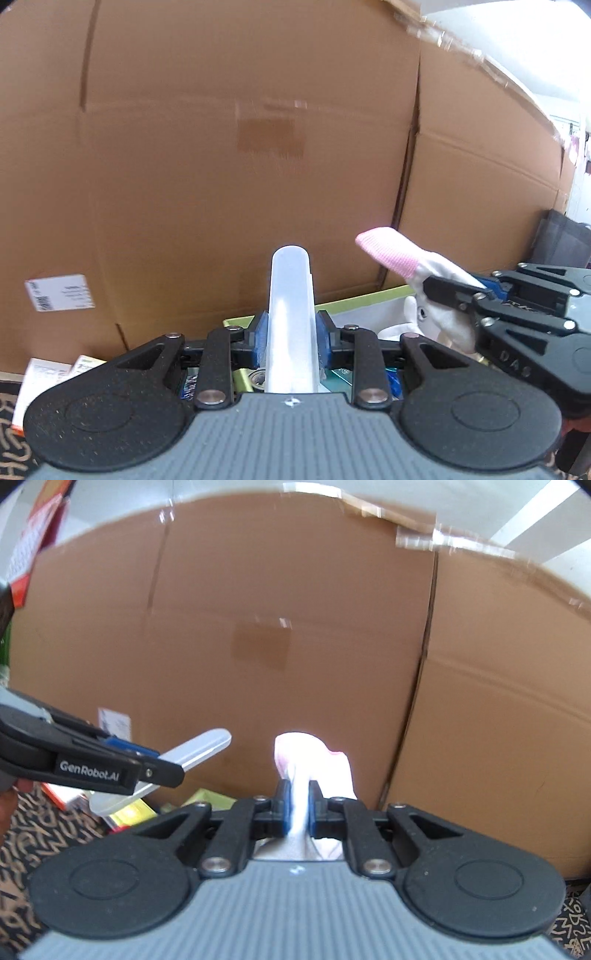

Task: Organize objects
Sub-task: 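Carry the tube and glove into the shoebox and open both grippers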

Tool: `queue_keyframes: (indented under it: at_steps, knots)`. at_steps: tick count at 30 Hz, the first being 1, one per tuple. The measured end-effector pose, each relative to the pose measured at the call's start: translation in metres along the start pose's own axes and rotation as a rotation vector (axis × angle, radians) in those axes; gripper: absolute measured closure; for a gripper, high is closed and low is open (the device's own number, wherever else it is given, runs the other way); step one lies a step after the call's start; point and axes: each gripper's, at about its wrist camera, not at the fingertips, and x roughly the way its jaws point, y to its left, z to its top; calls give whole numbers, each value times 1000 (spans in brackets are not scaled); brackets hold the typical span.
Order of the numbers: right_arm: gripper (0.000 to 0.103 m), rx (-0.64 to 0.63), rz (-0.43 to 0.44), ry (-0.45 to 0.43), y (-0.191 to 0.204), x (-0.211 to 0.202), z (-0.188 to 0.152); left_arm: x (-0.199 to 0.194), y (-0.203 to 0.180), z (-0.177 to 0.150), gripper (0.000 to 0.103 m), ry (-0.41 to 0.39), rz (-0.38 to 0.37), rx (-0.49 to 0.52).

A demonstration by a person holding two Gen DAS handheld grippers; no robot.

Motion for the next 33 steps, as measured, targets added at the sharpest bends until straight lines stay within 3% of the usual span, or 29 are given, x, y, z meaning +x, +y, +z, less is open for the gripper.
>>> queue_keyframes:
  at_steps: [6,7,8,9,11,13,15,20,26,33]
  knots:
    - [93,-23,16,46,-5,42,-24,39,1,-12,73,26,10,-2]
    - [91,-31,11,50,-3,46,-29,41,3,-15,69,10,5,-4]
    - [76,-40,17,67,-3,52,-34,43,6,-17,42,8,-4,-6]
    - [41,-40,22,94,-4,56,-38,44,9,-20,15,20,0,-18]
    - [15,-30,-4,94,-4,56,-48,36,17,-26,12,-10,27,-56]
    - [12,-31,-12,79,-4,50,-57,28,22,-30,12,-20,19,-56]
    - [1,-9,-23,83,-6,48,-61,23,26,-31,12,-18,37,-62]
    - [0,49,-11,77,-8,31,-58,5,33,-34,12,-22,52,-68]
    - [0,57,10,-6,2,-7,-36,-31,20,-33,12,-42,66,-54]
    - [0,73,71,-65,31,-60,-29,-81,25,-60,11,-48,108,-56]
